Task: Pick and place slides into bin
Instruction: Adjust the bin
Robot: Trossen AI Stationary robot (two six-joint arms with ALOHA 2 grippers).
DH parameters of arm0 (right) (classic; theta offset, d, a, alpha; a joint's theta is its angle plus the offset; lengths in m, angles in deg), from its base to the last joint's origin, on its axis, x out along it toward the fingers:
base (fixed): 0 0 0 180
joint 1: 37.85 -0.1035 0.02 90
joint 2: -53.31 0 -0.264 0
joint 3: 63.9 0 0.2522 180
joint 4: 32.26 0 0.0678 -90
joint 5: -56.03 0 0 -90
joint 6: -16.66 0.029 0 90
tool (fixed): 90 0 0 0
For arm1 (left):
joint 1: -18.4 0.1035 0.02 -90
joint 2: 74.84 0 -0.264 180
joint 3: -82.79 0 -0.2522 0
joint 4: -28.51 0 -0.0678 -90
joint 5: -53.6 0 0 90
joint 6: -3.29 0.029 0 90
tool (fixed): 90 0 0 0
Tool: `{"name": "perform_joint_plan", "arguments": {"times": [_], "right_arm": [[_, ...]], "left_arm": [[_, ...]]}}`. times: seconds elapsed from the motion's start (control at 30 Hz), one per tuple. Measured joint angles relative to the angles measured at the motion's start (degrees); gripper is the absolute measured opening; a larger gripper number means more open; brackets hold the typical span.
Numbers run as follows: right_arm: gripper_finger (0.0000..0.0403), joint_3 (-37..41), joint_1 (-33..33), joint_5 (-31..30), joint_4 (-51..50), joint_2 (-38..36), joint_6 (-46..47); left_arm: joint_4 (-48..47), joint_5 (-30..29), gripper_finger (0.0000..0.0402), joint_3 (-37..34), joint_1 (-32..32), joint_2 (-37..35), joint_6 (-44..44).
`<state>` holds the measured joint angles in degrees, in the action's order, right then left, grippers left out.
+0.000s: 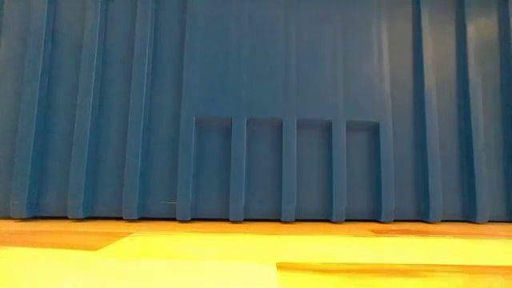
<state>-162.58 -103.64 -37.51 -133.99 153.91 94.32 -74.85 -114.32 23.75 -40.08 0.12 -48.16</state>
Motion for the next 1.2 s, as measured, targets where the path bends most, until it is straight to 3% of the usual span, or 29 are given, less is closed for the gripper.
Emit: {"name": "perform_joint_plan", "arguments": {"times": [0.4,0.53,0.63,0.83,1.03,1.2], "right_arm": [[0.0215,18.8,2.3,-3.4,1.2,0.0,4.4],[0.0215,24.0,4.7,-4.0,2.4,0.0,10.1],[0.0215,27.5,6.7,-4.8,5.8,-0.1,13.7],[0.0215,34.3,9.8,-5.6,16.9,-0.1,8.1],[0.0215,36.2,11.1,-0.4,22.0,-0.4,17.2],[0.0215,32.1,9.4,1.2,13.3,-1.0,26.3]], "left_arm": [[0.7,-0.4,0.0092,0.0,0.0,3.0,-0.9],[0.7,-0.8,0.0092,0.0,0.0,3.8,-0.9],[0.7,-0.8,0.0092,0.0,0.0,4.2,-0.9],[1.3,-0.8,0.0092,0.0,0.0,4.1,-1.3],[1.9,-1.0,0.0092,0.0,0.0,4.1,-1.3],[2.3,-1.0,0.0092,0.0,0.0,4.1,-1.4]]}}
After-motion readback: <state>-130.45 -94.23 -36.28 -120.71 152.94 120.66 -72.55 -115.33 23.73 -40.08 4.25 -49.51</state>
